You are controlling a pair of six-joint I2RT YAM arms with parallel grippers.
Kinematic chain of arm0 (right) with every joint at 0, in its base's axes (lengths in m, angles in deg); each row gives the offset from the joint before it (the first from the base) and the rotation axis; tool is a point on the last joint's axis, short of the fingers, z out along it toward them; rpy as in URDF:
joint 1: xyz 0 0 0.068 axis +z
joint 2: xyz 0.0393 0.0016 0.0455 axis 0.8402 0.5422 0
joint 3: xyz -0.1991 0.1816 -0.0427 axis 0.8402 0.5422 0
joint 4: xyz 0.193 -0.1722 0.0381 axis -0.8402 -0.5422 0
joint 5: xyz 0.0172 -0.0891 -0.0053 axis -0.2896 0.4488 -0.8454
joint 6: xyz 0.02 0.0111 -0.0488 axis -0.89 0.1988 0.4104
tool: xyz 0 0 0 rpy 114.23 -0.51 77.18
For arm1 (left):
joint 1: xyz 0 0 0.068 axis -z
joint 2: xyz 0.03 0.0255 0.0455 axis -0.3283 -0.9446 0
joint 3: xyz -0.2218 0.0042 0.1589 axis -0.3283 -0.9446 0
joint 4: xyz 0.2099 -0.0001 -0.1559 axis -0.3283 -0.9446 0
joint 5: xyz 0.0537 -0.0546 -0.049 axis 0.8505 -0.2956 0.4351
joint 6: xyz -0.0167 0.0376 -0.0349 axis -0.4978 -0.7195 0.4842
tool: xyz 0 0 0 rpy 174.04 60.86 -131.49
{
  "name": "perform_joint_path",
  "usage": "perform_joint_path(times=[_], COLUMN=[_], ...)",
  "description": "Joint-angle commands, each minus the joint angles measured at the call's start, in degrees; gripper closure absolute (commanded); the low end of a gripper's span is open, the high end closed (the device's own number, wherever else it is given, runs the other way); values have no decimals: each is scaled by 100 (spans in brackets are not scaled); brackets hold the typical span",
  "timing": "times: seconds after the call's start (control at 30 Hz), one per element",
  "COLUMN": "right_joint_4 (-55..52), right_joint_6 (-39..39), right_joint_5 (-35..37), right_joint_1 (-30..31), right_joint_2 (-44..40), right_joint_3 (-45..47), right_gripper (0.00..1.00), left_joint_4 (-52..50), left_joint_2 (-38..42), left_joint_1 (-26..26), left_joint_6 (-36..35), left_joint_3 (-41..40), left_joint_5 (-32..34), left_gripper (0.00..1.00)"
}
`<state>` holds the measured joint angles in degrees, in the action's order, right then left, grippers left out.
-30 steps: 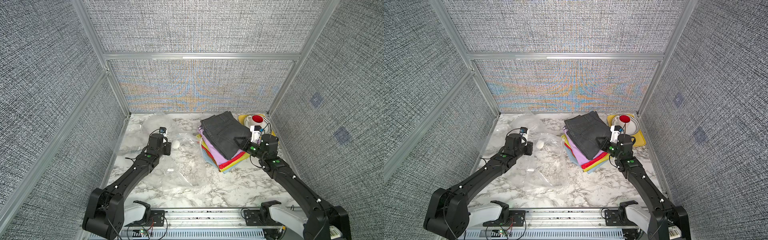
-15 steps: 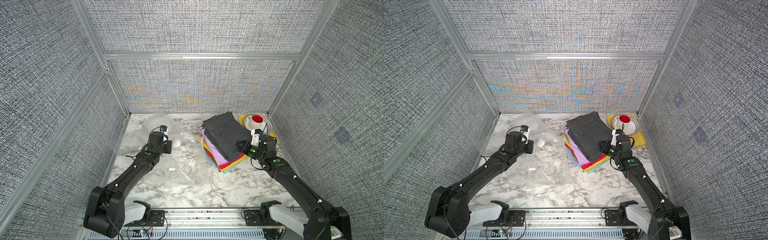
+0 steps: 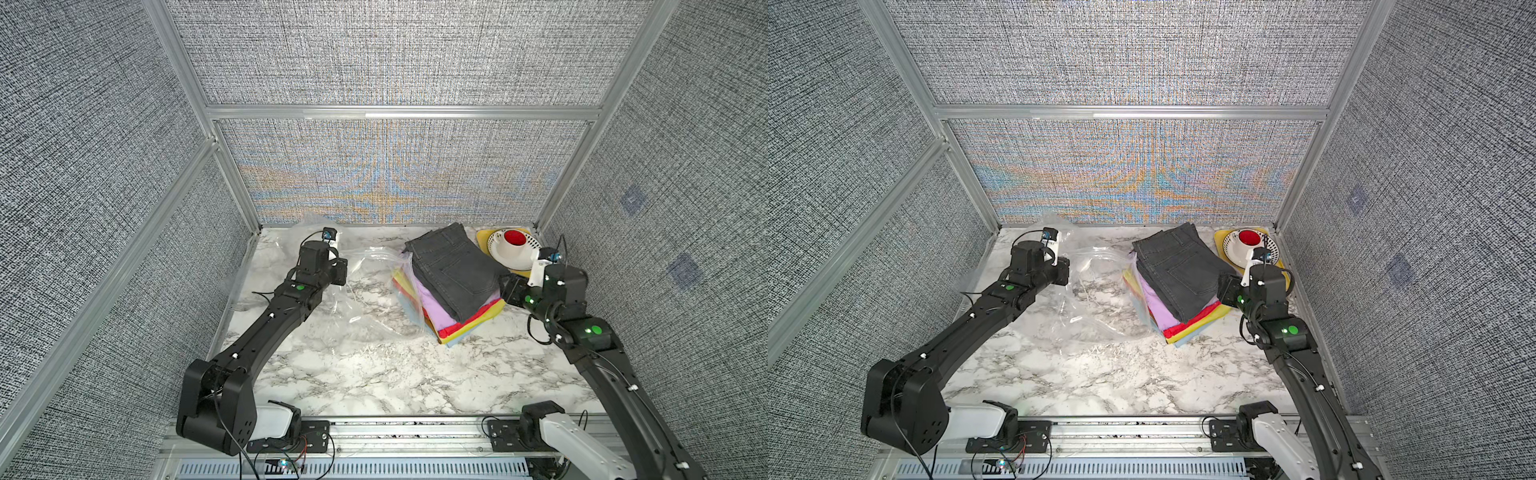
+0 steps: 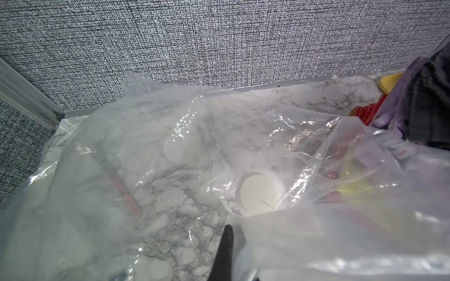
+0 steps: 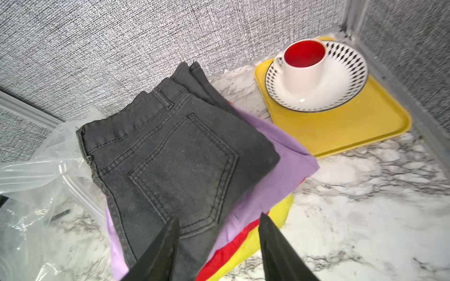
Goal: Take the trousers out of the vacuum bag
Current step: Place the trousers at the center of the board.
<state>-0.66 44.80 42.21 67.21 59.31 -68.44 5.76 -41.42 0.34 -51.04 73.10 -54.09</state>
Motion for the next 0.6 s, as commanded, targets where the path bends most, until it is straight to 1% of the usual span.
perform_joint_path(times=[0.0,0.17,0.3,0.47,0.57], right_joint_4=[-13,588,1019,1253,1318], right_joint_6=[262,266,239,413,540], right_joint_5=[121,-283,-590,-578,-478], right_joint_1=[1,7,13,11,7], right_joint_2=[65,508,870,1137,1194], right_joint_3=[-109,-148,-133,-142,-135], right_gripper=[47,51,51,48,46], left_joint_4=[-96,-183,-417,-687,-788], left_joint_2=[-71,-143,-251,-398,-466], left_joint_1=[0,0,0,-1,0], left_joint_6=[-2,216,117,118,156], left_joint_3=[214,454,786,1049,1033], left_joint_5=[289,876,1104,1438,1675], left_gripper=[100,100,100,100,100])
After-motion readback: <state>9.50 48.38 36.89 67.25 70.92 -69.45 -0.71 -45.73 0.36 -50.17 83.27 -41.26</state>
